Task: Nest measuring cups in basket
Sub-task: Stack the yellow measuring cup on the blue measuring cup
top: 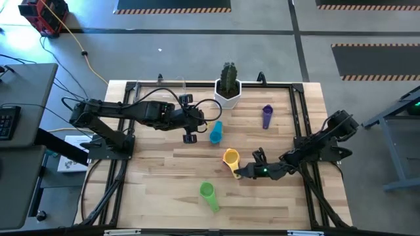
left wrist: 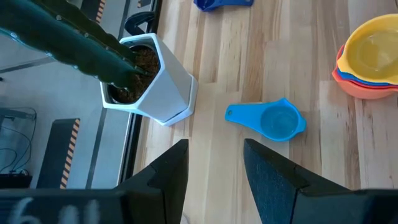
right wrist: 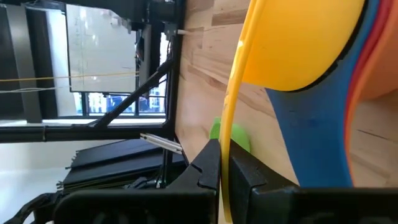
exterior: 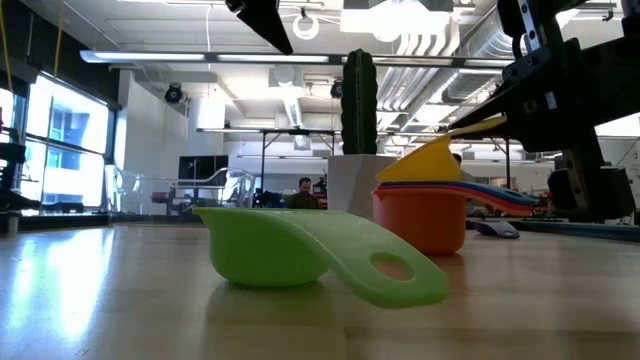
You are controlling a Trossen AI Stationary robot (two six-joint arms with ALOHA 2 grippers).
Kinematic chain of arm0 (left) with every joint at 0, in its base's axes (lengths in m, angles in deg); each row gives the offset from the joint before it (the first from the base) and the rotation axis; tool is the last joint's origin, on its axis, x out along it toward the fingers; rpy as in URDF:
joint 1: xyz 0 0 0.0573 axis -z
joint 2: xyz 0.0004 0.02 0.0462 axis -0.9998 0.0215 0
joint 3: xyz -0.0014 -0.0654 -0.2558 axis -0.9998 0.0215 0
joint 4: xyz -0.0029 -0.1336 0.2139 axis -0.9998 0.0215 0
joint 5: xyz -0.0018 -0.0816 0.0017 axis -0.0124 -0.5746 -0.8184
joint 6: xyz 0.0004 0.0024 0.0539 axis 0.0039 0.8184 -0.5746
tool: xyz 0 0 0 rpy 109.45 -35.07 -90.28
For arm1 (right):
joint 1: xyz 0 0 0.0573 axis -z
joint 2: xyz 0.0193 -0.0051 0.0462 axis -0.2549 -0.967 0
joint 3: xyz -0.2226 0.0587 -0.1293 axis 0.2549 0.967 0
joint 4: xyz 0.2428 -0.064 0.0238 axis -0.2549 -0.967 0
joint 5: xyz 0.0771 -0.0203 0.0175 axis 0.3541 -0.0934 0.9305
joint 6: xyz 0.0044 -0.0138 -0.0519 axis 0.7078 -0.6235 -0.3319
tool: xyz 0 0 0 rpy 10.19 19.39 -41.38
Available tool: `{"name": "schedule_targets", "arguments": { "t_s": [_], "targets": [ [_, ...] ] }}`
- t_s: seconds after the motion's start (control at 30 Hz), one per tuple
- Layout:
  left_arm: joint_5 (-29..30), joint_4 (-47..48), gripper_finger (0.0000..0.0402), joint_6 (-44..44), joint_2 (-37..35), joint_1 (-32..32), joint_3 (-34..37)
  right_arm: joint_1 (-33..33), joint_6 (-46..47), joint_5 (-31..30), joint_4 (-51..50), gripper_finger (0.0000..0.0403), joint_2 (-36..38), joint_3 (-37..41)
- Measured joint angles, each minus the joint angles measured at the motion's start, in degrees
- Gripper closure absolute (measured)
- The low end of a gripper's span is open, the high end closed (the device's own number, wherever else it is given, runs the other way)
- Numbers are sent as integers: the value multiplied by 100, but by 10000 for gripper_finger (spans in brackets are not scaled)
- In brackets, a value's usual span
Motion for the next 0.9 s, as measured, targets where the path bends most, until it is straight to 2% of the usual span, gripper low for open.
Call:
{"name": "schedule_targets", "arguments": {
  "t_s": [0.6,0.73,0.9],
  "targets": [
    [-2,2,259,-7,0,0,0,124,47,226,-18,402,2,0],
    [-1,2,259,-7,0,0,0,124,146,429,-16,402,8,0],
    [-1,2,259,-7,0,0,0,124,282,313,-20,402,9,-2]
  ]
}}
